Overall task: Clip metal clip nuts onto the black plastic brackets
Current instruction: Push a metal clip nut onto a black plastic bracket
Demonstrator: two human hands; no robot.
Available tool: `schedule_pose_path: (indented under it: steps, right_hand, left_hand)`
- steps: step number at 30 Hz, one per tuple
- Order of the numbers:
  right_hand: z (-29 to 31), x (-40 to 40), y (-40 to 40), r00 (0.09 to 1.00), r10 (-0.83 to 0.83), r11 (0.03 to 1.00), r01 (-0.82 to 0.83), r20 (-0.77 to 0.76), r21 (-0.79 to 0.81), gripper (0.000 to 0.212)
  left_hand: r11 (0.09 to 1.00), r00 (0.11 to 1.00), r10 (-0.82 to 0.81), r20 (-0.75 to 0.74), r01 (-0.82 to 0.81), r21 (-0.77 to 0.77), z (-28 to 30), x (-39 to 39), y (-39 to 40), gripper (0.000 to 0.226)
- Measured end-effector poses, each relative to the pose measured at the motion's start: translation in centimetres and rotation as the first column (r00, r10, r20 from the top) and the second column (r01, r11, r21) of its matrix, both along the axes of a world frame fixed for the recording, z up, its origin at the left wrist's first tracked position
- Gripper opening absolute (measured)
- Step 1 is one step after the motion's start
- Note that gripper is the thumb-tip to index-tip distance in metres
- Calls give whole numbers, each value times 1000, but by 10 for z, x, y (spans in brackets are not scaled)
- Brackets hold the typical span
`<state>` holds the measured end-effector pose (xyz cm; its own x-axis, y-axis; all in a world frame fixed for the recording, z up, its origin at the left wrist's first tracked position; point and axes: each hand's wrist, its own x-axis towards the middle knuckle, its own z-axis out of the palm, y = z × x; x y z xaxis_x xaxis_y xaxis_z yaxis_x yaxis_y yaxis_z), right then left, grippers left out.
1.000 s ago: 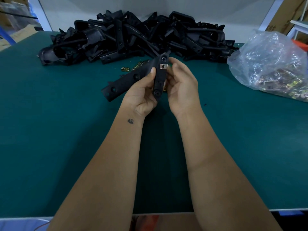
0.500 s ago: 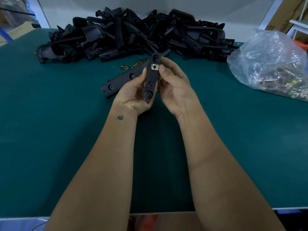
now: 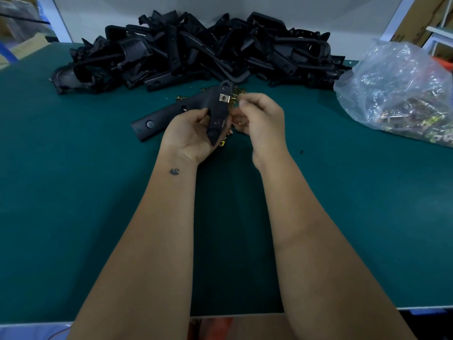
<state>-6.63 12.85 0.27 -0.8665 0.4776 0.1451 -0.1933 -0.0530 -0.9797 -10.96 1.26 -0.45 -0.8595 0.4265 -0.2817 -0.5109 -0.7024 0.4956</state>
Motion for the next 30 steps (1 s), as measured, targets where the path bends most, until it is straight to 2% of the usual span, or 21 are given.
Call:
schedule_pose_path:
  steps: [2, 4, 6, 8, 10, 15, 17, 18, 19, 20, 24, 27, 30]
  right_hand:
    - [-3, 2, 4, 991, -77, 976, 51, 114, 212, 19]
    - [-6, 4, 6, 972, -131, 911, 41, 194, 410, 19]
    - [-8, 7, 3, 960, -119, 828, -46, 255, 559, 14]
    - [-10, 8, -2, 941, -70, 701, -190, 332, 687, 10]
    - [-12, 7, -5, 928, -51, 572, -276, 369, 773, 20]
    - [-15, 6, -4, 957, -103, 563, -167, 269, 809, 23]
    - [-17, 5, -3, 957, -142, 567, -130, 252, 813, 27]
    - [-17, 4, -3, 957, -150, 580, -119, 249, 806, 30]
    - [-18, 3, -2, 958, -151, 607, -104, 243, 788, 32]
    - [-19, 1, -1, 962, -147, 650, -81, 229, 755, 34]
    - [-17, -2, 4, 982, -110, 867, 21, 151, 498, 29]
    - [-14, -2, 2, 992, -75, 946, 37, 105, 321, 22]
    - [-13, -2, -2, 996, -51, 987, 39, 75, 154, 20]
  left_hand:
    - [999, 999, 27, -19, -28, -44, 0, -1, -4, 20]
    - [993, 995, 87, -50, -91, -71, 1, -1, -6, 21]
    - [982, 982, 178, -69, -181, -50, 2, -2, -6, 20]
    - [964, 962, 265, -73, -266, -10, 3, -4, -4, 16]
    - [944, 942, 329, -63, -328, 14, 1, -5, -3, 13]
    - [947, 949, 310, -53, -313, -66, -1, -3, 2, 40]
    - [956, 957, 279, -83, -284, -67, 0, -1, 3, 35]
    - [962, 961, 256, -100, -264, -67, -1, -1, 4, 25]
    - [971, 968, 225, -109, -232, -53, 0, 0, 4, 16]
    - [976, 972, 206, -109, -212, -44, 0, 1, 4, 17]
    - [987, 984, 161, -83, -163, -14, 0, 4, 8, 16]
    - [993, 989, 114, -90, -114, 7, 2, 8, 11, 15]
    - [994, 992, 106, -73, -104, 37, 1, 9, 12, 12]
